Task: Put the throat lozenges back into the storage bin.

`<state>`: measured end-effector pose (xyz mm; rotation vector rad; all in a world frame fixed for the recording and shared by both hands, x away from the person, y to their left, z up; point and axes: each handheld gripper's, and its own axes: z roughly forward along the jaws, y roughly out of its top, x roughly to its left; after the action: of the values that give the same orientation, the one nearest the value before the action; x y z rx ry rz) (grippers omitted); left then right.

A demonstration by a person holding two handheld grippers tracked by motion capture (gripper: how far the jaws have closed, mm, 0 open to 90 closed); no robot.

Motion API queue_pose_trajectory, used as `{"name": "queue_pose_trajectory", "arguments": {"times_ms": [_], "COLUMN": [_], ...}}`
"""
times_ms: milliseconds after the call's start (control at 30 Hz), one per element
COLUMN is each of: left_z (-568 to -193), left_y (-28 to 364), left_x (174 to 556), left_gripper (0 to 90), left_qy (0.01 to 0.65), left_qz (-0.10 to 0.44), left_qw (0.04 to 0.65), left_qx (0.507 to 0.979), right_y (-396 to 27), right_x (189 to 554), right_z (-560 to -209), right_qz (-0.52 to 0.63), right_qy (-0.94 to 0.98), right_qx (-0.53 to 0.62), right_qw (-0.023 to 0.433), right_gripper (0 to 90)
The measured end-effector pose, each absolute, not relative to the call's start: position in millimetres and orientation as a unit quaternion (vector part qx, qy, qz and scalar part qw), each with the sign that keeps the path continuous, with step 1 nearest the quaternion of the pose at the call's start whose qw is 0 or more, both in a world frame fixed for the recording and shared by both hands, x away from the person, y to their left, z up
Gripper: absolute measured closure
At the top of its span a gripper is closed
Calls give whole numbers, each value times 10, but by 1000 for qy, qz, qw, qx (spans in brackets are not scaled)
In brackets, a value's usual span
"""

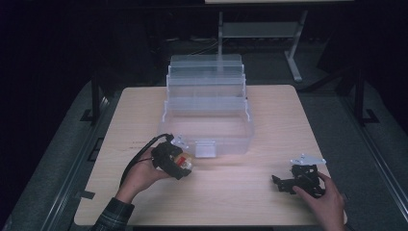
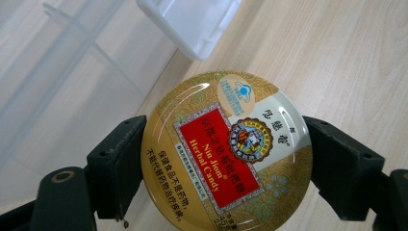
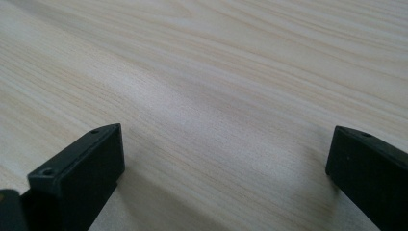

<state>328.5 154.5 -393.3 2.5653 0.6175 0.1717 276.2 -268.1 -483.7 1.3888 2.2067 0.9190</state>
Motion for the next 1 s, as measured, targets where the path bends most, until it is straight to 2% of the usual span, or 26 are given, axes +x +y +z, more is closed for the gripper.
{"name": "queue_pose_trajectory", "arguments": {"times_ms": [1000], "left_z": [-3530], "left_y": [1482], "left_x": [3354], "left_gripper": [197], "left_qy": [203], "left_qz": [80], "left_qw": [261], "left_qx": [940], "right_y": [-2681], "right_x": [2761], "right_z": [-4836], "right_qz": [327], "right_qy": [784], "right_qx": [493], "right_qw": [187], "right_gripper": [0]}}
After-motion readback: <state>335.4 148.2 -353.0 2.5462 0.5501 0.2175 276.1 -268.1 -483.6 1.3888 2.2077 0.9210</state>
